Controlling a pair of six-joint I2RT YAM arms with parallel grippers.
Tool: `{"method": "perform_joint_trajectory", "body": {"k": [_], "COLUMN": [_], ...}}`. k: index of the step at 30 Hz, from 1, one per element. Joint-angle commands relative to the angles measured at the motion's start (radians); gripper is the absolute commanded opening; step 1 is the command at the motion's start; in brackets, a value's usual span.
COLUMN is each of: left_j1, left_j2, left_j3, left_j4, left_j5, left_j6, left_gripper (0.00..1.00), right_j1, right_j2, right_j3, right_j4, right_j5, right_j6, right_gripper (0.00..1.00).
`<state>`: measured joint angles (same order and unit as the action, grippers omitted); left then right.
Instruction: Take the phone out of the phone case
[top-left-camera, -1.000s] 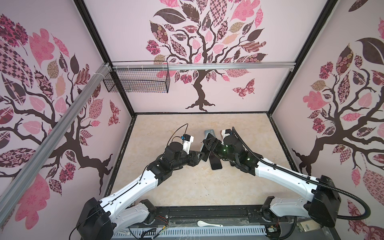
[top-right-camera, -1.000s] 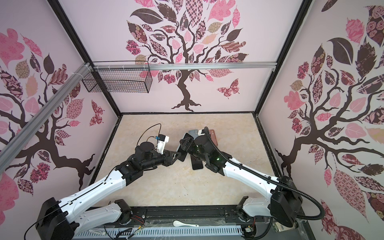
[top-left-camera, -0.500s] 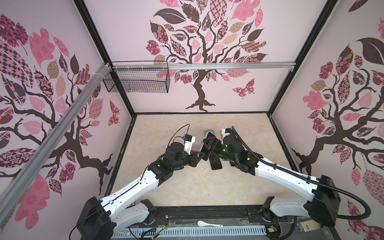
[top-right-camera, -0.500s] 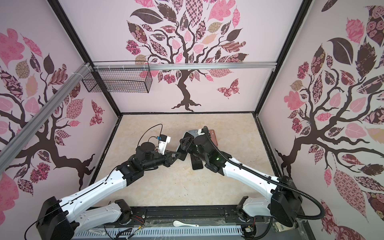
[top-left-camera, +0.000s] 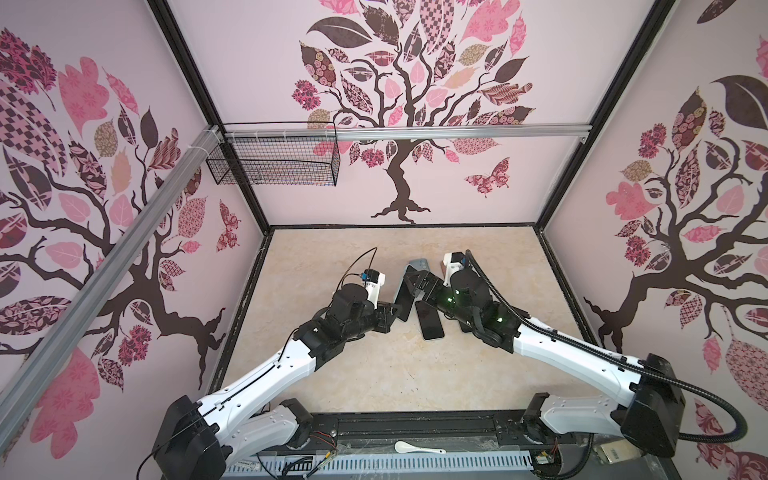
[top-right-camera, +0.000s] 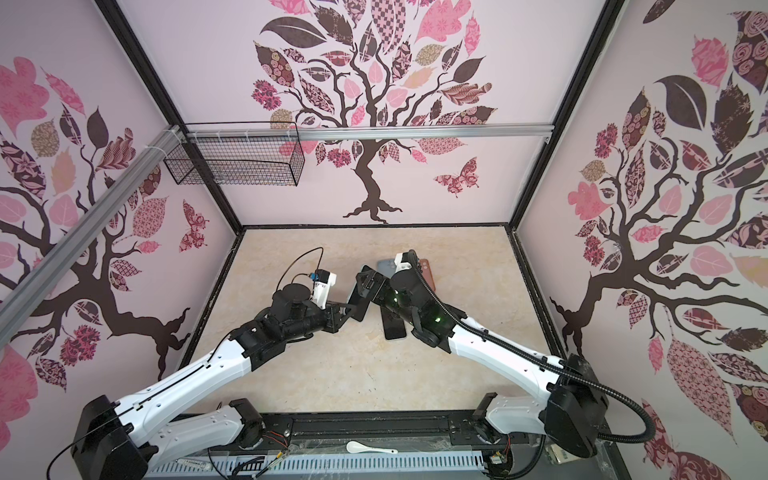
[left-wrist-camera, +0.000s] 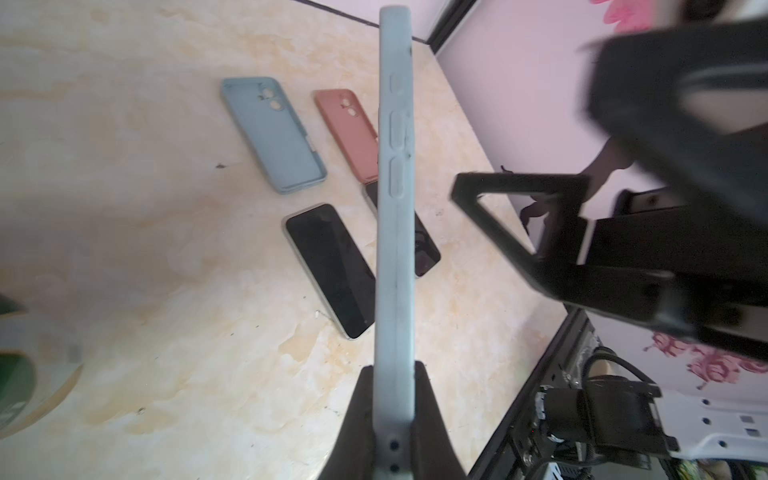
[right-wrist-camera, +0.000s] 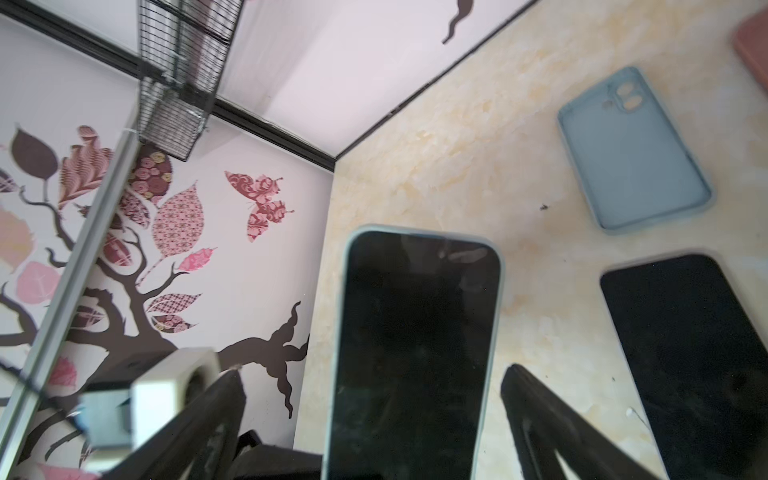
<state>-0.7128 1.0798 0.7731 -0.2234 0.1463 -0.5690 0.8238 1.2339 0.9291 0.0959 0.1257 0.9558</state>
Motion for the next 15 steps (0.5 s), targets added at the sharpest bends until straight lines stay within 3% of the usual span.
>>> {"method": "perform_joint_trajectory", "body": {"k": [1,6,11,15], "left_j1": [0.002,0.002,0.006,0.031], "left_j2": [-0.024,-0.030,-0.052,-0.076], "left_j3": [0.088,0.113,0.118,0.129], "left_j4": [-0.079,-0.151,-0.205,-0.257], "left_j5": [-0.100,-0.144,-0.141,-0.155], "left_j6": [0.044,0.092,0.146,0.157], "left_gripper": [0.00,0.00,0.00,0.00], "right_j1": [0.005,0.002,0.003,0.002], "right_j2": [-0.068,-0.165,-0.187,-0.187], "right_j3": [-0.034,-0.271,-0.165,-0.102], "right_j4": [0.109,0.459,0.183,0.004], "right_j5": [0.011,-0.092,-0.206,-0.205], "right_j6": [-0.127,-0.305,-0.578,-0.744], "right_gripper": [0.99,0.98,0.94,0.90]}}
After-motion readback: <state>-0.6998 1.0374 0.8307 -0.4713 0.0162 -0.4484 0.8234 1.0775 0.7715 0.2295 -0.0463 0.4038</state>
